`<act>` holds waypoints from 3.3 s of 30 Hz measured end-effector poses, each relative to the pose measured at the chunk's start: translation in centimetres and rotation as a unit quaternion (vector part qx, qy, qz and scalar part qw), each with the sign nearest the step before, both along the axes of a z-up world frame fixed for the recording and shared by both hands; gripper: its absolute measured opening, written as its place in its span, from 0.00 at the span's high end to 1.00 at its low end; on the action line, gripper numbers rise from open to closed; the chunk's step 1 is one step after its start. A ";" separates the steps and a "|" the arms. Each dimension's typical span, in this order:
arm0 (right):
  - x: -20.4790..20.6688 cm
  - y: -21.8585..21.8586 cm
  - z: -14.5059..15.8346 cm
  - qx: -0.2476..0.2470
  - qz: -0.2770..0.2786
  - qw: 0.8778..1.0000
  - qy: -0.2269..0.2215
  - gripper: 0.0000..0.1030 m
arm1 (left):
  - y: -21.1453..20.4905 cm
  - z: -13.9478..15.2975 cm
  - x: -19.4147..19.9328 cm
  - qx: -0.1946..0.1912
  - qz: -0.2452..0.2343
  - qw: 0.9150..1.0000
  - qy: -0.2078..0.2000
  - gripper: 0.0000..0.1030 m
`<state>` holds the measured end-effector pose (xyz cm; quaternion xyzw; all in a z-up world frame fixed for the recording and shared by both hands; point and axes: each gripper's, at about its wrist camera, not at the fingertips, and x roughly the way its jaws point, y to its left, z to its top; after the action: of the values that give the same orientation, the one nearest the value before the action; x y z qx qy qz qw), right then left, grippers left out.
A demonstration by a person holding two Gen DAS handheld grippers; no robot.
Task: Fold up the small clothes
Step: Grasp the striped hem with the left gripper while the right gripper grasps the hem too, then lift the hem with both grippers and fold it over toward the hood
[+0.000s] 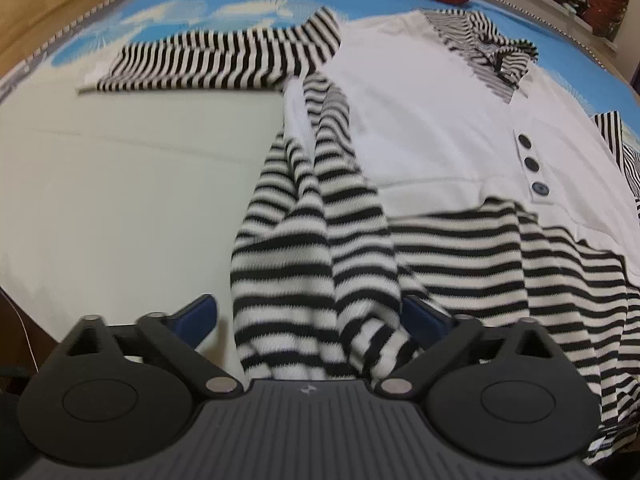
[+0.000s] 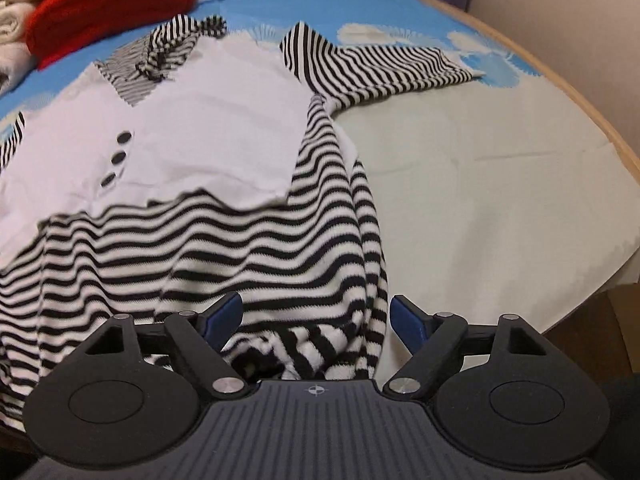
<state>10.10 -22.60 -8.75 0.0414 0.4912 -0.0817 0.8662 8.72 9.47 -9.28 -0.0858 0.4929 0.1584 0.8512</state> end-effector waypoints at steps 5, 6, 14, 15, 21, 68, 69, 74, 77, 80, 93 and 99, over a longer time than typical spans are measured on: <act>0.0 -0.2 -0.9 0.005 0.007 1.000 0.018 0.33 | -0.5 -0.3 -0.8 -0.007 -0.027 0.999 0.018 0.67; -0.1 -0.3 -1.0 0.011 0.009 1.000 0.024 0.44 | -0.6 -0.3 -0.9 -0.012 -0.030 0.999 0.015 0.80; -0.4 -0.5 -1.2 0.004 0.021 0.998 0.052 0.70 | -0.7 0.5 -2.2 -0.013 -0.037 0.999 0.027 0.83; -0.4 -0.5 -0.9 0.004 0.016 0.999 0.046 0.69 | -0.6 0.8 -2.3 -0.011 -0.033 0.999 0.026 0.76; -1.1 0.0 1.6 -0.005 0.020 0.999 -0.026 0.59 | -1.0 3.1 -2.6 0.007 -0.029 0.999 -0.017 0.69; 20.5 11.4 11.8 0.062 0.205 0.958 -0.189 0.44 | 33.9 1.9 14.7 -0.049 0.289 0.950 -0.104 0.39; 20.8 11.3 11.5 0.057 0.206 0.959 -0.184 0.45 | 34.5 1.5 14.7 -0.057 0.298 0.948 -0.099 0.49; 22.1 8.9 12.0 0.045 0.193 0.961 -0.190 0.46 | 33.9 1.7 15.1 -0.048 0.325 0.940 -0.090 1.00; 23.1 6.5 11.6 0.056 0.158 0.969 -0.182 0.48 | 29.2 5.8 17.6 0.018 0.267 0.955 -0.124 1.00; 23.6 4.4 10.8 0.054 0.122 0.978 -0.159 0.52 | 21.5 10.6 20.1 0.025 0.163 0.969 -0.185 1.00; 25.4 -0.5 7.5 0.120 0.019 0.987 -0.105 0.54 | -2.5 15.8 21.7 -0.183 -0.178 0.944 -0.210 0.67; 26.8 0.2 5.1 0.173 0.020 0.982 -0.079 0.55 | 3.8 14.1 24.0 -0.109 -0.031 0.982 -0.154 0.67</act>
<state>36.95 -22.45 -3.64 0.1874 0.4291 0.0250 0.8833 32.71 13.32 4.79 -0.1862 0.3731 0.0626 0.9068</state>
